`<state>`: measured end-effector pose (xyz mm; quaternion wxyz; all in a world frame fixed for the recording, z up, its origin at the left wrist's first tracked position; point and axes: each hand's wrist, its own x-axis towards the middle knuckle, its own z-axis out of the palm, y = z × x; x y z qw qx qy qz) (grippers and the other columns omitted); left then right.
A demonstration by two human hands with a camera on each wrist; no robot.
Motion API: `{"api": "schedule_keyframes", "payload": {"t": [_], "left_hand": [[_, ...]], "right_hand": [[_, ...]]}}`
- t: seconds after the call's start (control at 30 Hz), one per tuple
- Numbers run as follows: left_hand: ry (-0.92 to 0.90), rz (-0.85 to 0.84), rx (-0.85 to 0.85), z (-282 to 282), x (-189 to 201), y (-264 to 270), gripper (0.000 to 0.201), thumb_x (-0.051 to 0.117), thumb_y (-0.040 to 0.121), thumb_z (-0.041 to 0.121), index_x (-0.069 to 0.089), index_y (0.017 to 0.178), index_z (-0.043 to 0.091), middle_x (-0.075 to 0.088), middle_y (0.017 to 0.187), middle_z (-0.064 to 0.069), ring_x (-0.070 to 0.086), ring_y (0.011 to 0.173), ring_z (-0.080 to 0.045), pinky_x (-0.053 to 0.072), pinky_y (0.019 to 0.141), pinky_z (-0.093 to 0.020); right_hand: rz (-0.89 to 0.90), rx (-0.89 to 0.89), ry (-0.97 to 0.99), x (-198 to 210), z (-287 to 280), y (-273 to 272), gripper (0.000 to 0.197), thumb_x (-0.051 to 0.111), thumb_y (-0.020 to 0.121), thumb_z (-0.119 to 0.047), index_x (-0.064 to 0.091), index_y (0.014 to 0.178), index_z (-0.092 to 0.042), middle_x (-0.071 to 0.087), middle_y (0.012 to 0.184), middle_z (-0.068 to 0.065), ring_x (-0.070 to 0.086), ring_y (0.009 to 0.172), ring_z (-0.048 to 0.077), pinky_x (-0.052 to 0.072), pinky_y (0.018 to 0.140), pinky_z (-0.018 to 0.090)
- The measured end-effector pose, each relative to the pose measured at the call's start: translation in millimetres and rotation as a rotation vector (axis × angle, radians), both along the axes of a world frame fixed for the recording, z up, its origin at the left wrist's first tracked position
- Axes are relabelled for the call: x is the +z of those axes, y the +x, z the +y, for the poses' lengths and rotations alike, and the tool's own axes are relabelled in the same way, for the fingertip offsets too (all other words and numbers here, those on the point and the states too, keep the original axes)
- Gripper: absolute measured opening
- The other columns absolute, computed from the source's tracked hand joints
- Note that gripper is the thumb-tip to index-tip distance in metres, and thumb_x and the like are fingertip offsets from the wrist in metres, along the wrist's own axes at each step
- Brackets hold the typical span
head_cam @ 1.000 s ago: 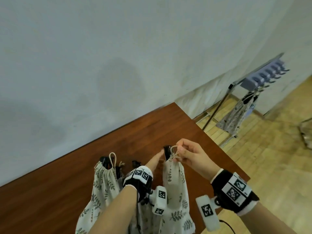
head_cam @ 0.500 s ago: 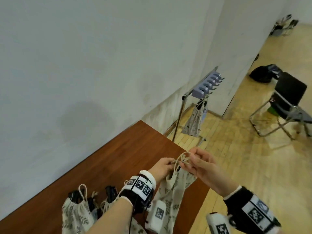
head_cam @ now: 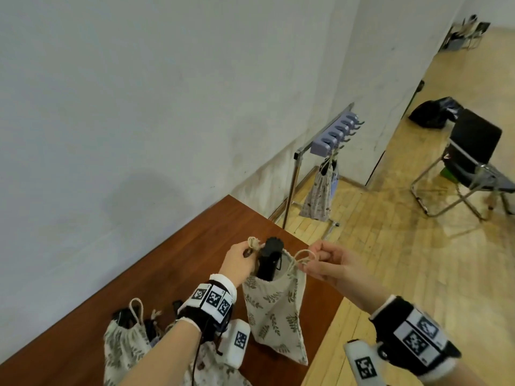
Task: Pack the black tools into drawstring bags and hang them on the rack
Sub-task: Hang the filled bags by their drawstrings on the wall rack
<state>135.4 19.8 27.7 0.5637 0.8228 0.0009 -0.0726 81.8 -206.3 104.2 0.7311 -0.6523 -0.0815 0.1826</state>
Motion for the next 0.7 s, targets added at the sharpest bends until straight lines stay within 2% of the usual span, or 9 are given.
{"api": "schedule_keyframes", "payload": {"t": [0.1, 0.17, 0.23, 0.27, 0.33, 0.4, 0.5, 0.6, 0.7], "left_hand": [[0.142, -0.080, 0.067, 11.2, 12.7, 4.1, 0.038, 0.059, 0.087, 0.013, 0.042, 0.054, 0.018, 0.046, 0.053, 0.008, 0.035, 0.052, -0.008, 0.030, 0.051, -0.016], [0.168, -0.110, 0.081, 23.1, 22.6, 9.9, 0.037, 0.071, 0.082, 0.026, 0.052, 0.055, 0.011, 0.051, 0.050, 0.006, 0.041, 0.048, -0.008, 0.037, 0.053, -0.014], [0.124, -0.111, 0.041, 32.3, 39.1, 14.3, 0.028, 0.072, 0.082, 0.030, 0.066, 0.064, 0.009, 0.066, 0.057, 0.002, 0.061, 0.055, -0.007, 0.050, 0.068, -0.017], [0.068, -0.106, 0.001, 35.3, 45.7, 15.8, 0.026, 0.069, 0.084, 0.029, 0.069, 0.067, 0.010, 0.069, 0.062, -0.001, 0.067, 0.064, -0.009, 0.052, 0.078, -0.022], [-0.088, -0.052, -0.051, 37.2, 55.1, 14.3, 0.032, 0.062, 0.091, 0.028, 0.067, 0.067, 0.007, 0.067, 0.066, -0.008, 0.066, 0.071, -0.020, 0.053, 0.084, -0.031], [-0.267, 0.049, -0.053, 35.8, 62.0, 8.8, 0.036, 0.056, 0.094, 0.026, 0.062, 0.065, 0.006, 0.057, 0.063, -0.009, 0.057, 0.064, -0.019, 0.053, 0.073, -0.028], [-0.435, 0.155, -0.089, 35.3, 70.0, 1.0, 0.029, 0.055, 0.094, 0.016, 0.060, 0.067, 0.007, 0.049, 0.060, -0.006, 0.047, 0.058, -0.015, 0.048, 0.064, -0.023], [-0.449, 0.161, -0.088, 43.0, 73.9, 2.0, 0.021, 0.059, 0.091, 0.010, 0.062, 0.070, 0.007, 0.052, 0.060, -0.006, 0.049, 0.060, -0.017, 0.049, 0.070, -0.026], [-0.324, 0.102, 0.015, 44.7, 70.6, 3.8, 0.019, 0.073, 0.082, 0.020, 0.061, 0.073, 0.008, 0.055, 0.059, -0.003, 0.049, 0.059, -0.014, 0.045, 0.073, -0.027]], "right_hand": [[-0.136, 0.013, -0.182, 3.7, 8.4, 9.5, 0.021, 0.074, 0.076, -0.013, 0.057, 0.077, -0.002, 0.052, 0.069, 0.016, 0.053, 0.077, 0.029, 0.051, 0.078, 0.035], [-0.195, 0.040, -0.225, 6.9, 13.5, 15.6, 0.020, 0.070, 0.076, -0.009, 0.052, 0.074, -0.001, 0.048, 0.068, 0.013, 0.051, 0.073, 0.026, 0.052, 0.085, 0.044], [-0.245, 0.077, -0.294, 10.2, 18.3, 20.4, 0.021, 0.070, 0.074, -0.014, 0.051, 0.071, -0.007, 0.045, 0.065, 0.010, 0.044, 0.066, 0.024, 0.050, 0.081, 0.056], [-0.288, 0.088, -0.359, 11.9, 20.9, 22.7, 0.020, 0.069, 0.074, -0.015, 0.051, 0.069, -0.011, 0.043, 0.062, 0.008, 0.041, 0.062, 0.023, 0.050, 0.075, 0.057], [-0.410, 0.100, -0.503, 14.5, 25.5, 27.6, 0.022, 0.067, 0.078, -0.009, 0.050, 0.068, -0.019, 0.042, 0.059, 0.004, 0.040, 0.057, 0.018, 0.047, 0.061, 0.043], [-0.522, 0.097, -0.607, 18.5, 30.5, 32.1, 0.023, 0.063, 0.082, -0.007, 0.050, 0.070, -0.021, 0.043, 0.057, -0.001, 0.040, 0.054, 0.010, 0.042, 0.058, 0.031], [-0.701, 0.104, -0.730, 24.4, 36.0, 38.3, 0.029, 0.059, 0.085, -0.007, 0.046, 0.072, -0.029, 0.043, 0.058, -0.004, 0.041, 0.054, 0.008, 0.039, 0.056, 0.023], [-0.823, 0.149, -0.794, 24.9, 43.8, 44.5, 0.024, 0.055, 0.084, -0.003, 0.048, 0.076, -0.023, 0.047, 0.067, -0.011, 0.046, 0.063, 0.011, 0.038, 0.058, 0.020], [-0.791, 0.200, -0.760, 19.5, 51.5, 47.2, 0.020, 0.053, 0.084, -0.002, 0.051, 0.078, -0.021, 0.052, 0.071, -0.010, 0.050, 0.066, 0.012, 0.041, 0.058, 0.019]]}}
